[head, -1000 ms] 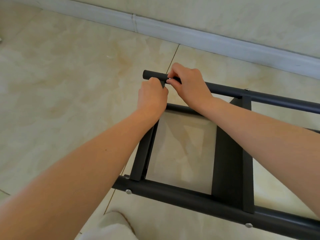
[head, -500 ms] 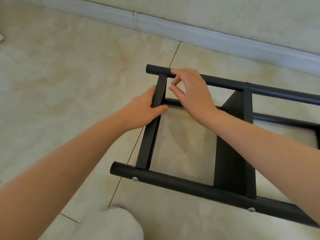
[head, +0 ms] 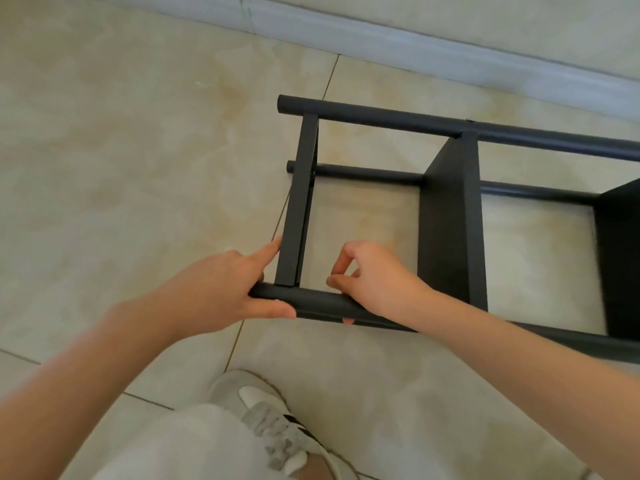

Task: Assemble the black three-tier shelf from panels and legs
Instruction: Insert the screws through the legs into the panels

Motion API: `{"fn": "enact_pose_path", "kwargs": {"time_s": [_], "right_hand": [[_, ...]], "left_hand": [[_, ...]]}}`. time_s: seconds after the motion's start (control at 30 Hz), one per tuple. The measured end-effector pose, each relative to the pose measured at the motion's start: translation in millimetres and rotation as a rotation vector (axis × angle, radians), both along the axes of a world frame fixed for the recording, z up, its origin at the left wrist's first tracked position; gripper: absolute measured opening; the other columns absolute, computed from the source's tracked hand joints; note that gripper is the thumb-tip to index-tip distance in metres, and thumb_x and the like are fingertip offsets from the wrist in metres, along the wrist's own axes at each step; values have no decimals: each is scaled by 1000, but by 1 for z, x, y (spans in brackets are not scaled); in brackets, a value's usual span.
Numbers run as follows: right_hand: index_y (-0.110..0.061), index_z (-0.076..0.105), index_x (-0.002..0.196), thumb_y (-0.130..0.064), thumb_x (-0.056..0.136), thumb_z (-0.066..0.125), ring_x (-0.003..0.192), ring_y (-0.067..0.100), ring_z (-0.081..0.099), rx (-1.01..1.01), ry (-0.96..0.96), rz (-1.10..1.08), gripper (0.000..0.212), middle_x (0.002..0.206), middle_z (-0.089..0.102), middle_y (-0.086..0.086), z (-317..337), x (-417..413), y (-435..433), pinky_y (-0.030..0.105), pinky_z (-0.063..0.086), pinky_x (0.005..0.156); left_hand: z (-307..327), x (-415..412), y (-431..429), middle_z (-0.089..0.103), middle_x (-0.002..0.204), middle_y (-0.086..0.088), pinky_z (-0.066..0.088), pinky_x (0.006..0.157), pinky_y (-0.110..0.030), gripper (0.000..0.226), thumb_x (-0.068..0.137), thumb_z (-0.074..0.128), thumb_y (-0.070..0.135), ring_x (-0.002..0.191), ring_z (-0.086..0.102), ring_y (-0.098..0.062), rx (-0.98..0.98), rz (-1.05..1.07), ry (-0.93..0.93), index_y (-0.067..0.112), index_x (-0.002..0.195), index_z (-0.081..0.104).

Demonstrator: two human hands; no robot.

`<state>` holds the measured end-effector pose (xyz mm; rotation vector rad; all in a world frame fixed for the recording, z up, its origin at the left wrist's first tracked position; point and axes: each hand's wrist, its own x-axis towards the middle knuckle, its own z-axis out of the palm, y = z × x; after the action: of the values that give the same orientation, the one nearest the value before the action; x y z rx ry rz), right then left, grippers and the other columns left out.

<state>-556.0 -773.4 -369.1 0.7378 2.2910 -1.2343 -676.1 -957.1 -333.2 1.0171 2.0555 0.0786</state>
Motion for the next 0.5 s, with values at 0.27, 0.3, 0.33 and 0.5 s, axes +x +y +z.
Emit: {"fn": "enact_pose_path", "kwargs": {"time_s": [0.27,0.3,0.33,0.5], "right_hand": [[-26,53,87,-29,98,59,63,9,70,-38,115,-91,12,69,73,-4,15,-8,-11,37,60,74],[-26,54,87,-29,98,59,68,9,70,-68,143,-131,12,74,74,-4,15,-13,-15,39,60,76],[-25,55,88,-28,97,59,73,11,71,-97,148,-162,11,79,74,-2,16,-17,-19,40,59,78],[-18,57,92,-25,97,62,69,12,75,-457,54,-360,9,76,76,1,25,-23,-22,34,60,74]], "left_hand": [[-14,8,-1,60,67,26,41,58,-23,113,61,41,86,65,53,3,171,45,-8,42,159,6],[-15,8,-2,57,67,30,40,58,-22,111,63,43,85,65,53,3,200,54,-2,43,159,8],[-17,9,-4,56,66,30,40,58,-21,109,64,45,84,64,52,2,226,70,-1,43,158,10],[-27,12,-8,60,68,11,38,56,-16,105,64,52,82,60,52,-6,360,186,-40,41,156,26]]}}
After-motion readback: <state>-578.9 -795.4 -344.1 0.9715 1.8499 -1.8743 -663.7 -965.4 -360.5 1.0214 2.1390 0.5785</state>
